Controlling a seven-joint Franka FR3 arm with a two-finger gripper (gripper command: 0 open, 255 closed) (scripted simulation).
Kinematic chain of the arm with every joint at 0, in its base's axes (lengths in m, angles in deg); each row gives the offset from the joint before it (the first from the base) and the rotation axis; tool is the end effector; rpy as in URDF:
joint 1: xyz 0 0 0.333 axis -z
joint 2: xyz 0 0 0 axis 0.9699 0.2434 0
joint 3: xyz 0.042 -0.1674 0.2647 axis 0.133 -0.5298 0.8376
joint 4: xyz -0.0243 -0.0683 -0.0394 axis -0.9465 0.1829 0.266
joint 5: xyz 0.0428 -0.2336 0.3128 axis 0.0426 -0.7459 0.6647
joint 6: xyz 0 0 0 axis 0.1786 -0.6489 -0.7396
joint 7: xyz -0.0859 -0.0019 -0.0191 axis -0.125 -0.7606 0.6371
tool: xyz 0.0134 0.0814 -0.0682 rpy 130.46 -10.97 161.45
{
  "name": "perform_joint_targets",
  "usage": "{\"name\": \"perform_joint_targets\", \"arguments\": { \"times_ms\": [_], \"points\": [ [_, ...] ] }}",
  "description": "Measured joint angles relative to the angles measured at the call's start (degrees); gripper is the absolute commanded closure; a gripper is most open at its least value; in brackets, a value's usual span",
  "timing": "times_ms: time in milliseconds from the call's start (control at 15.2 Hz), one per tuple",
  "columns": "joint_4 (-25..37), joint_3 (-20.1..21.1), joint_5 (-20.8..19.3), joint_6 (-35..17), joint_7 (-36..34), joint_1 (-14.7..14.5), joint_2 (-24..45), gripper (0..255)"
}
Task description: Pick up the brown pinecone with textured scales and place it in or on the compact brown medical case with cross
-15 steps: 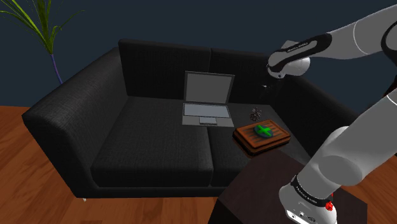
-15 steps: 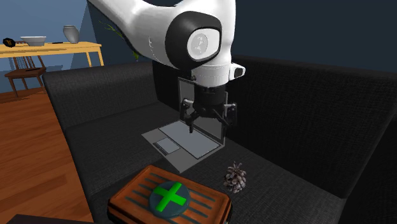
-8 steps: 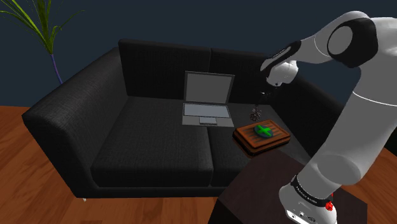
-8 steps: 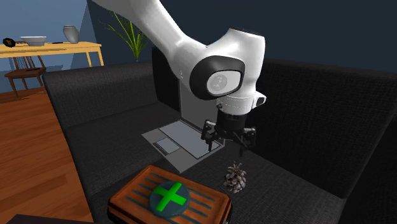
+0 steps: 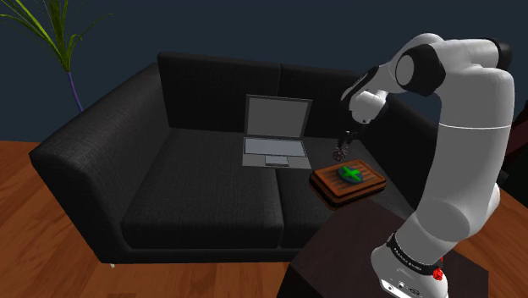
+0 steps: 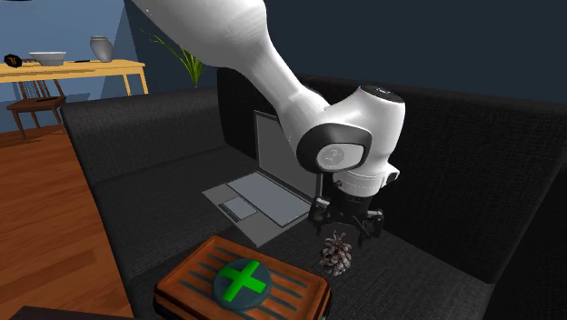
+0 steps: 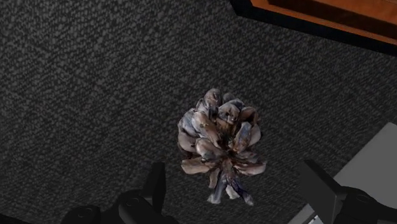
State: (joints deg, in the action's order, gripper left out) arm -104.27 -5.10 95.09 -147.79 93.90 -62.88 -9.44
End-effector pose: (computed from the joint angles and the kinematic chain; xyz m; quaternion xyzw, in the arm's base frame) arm 0.3948 -0.4177 0.2466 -0.9945 0.0667 -0.0658 0.0462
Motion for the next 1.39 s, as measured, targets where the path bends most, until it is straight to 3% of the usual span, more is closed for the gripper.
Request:
{"name": "perform_joint_targets", "arguments": {
  "times_ms": [330, 726, 792, 1386],
  "points": [
    [0.6, 2.0, 3.0, -2.0, 1.9, 1.2, 3.1, 0],
    [0.7, 2.4, 3.6, -2.3, 2.3, 1.5, 3.7, 0],
    [0.7, 2.4, 3.6, -2.3, 2.3, 1.5, 3.7, 255],
    [0.7, 2.4, 3.6, -2.3, 2.3, 1.5, 3.6, 255]
  ]
}}
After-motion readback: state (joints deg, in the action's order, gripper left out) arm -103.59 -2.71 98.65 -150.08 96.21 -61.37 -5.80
